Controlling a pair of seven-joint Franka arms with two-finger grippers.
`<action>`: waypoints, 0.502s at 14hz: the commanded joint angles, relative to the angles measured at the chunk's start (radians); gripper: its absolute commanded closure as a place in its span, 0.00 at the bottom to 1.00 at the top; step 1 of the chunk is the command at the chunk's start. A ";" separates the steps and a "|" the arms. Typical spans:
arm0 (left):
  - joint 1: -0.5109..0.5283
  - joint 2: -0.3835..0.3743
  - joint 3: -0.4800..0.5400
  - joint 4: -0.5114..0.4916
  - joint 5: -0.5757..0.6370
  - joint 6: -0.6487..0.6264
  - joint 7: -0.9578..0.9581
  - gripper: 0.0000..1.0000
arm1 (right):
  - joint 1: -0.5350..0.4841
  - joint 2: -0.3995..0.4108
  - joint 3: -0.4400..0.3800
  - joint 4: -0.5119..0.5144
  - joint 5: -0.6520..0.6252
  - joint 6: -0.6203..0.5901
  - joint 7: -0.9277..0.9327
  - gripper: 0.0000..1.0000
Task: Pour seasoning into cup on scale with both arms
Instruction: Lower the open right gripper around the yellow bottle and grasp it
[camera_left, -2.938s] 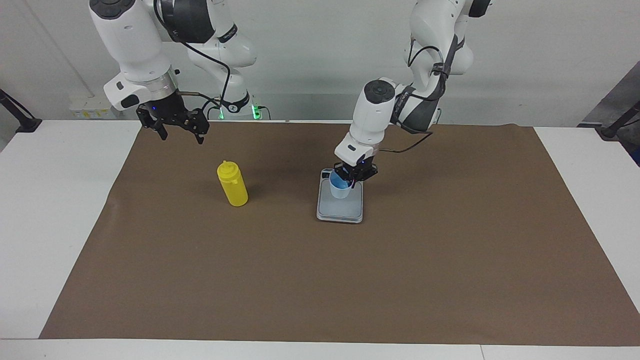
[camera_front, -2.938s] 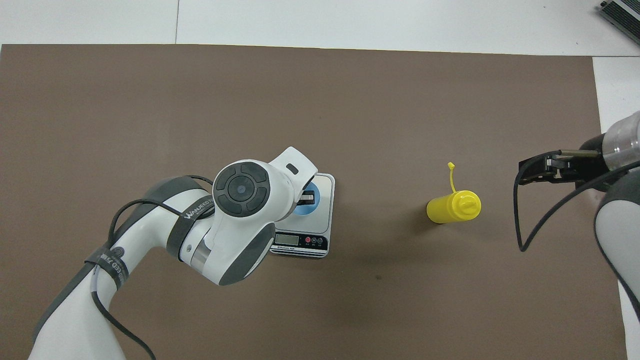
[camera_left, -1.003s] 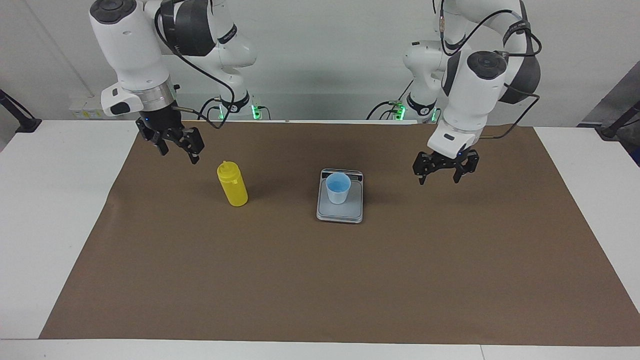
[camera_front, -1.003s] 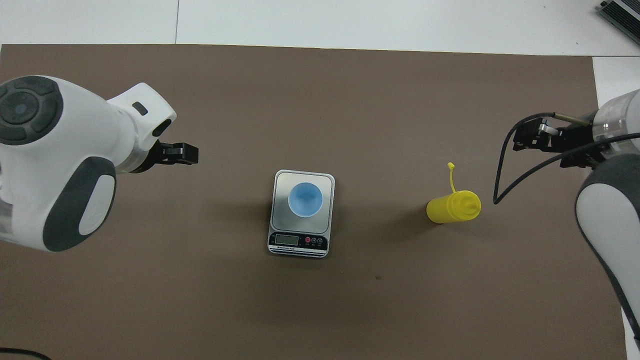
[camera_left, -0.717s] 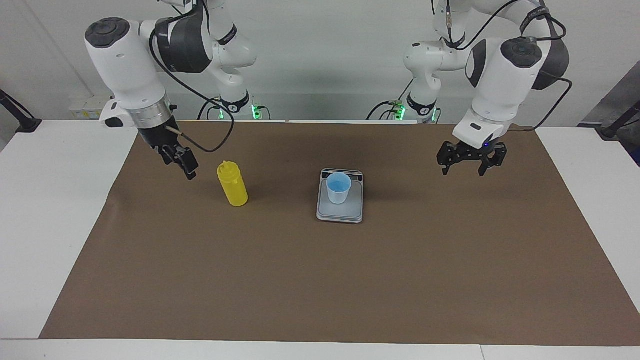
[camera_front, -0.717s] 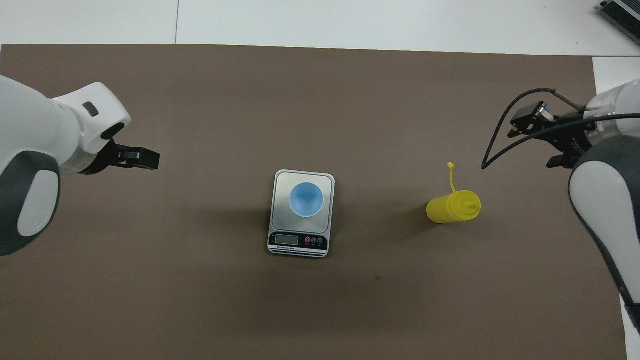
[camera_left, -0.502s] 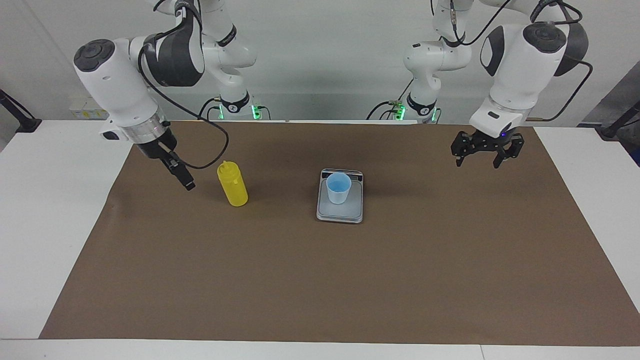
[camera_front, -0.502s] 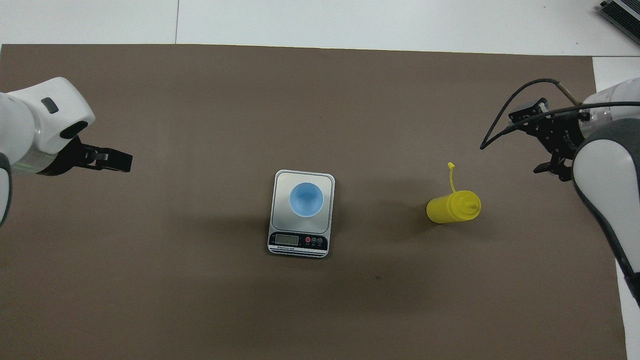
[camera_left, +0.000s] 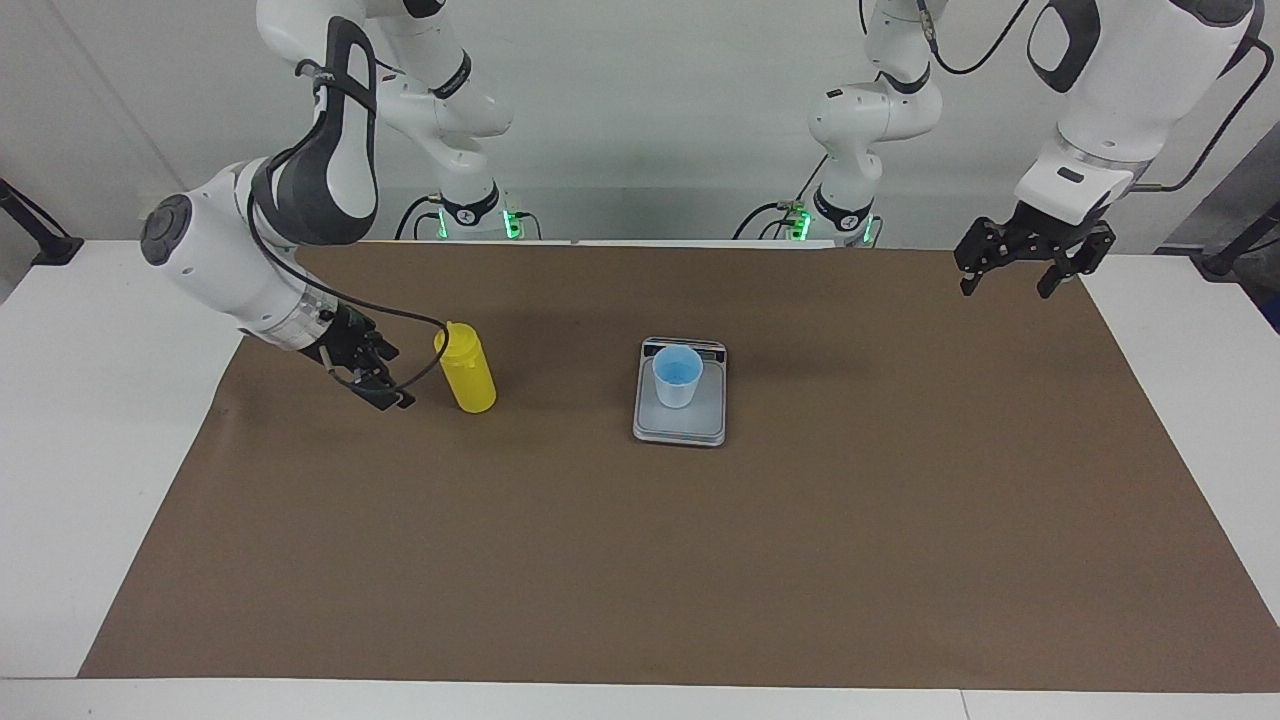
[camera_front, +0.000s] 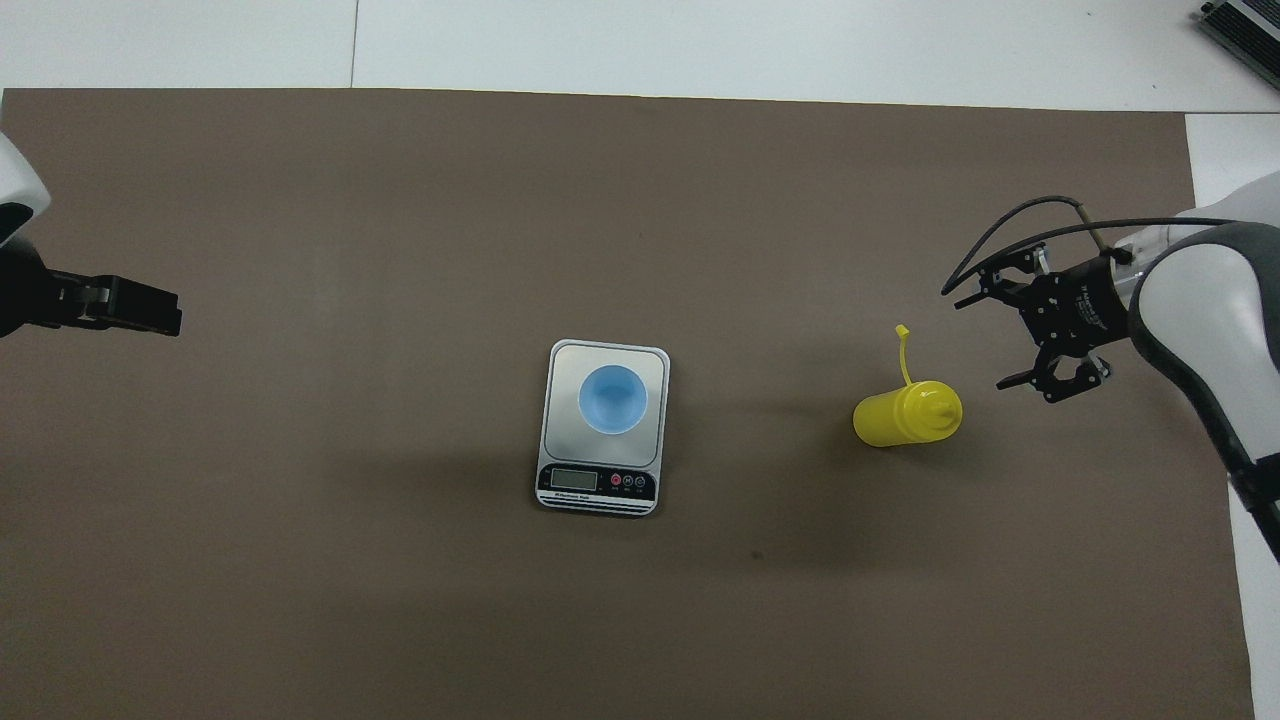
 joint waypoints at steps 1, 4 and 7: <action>0.019 0.020 -0.010 0.037 -0.024 -0.024 0.009 0.00 | -0.024 0.002 0.005 -0.079 0.112 -0.001 0.022 0.00; 0.035 0.013 -0.010 0.036 -0.024 -0.038 0.007 0.00 | -0.055 -0.011 0.005 -0.165 0.134 0.021 0.053 0.00; 0.036 0.013 -0.007 0.037 -0.024 -0.039 0.006 0.00 | -0.050 -0.028 0.007 -0.234 0.181 0.058 0.054 0.00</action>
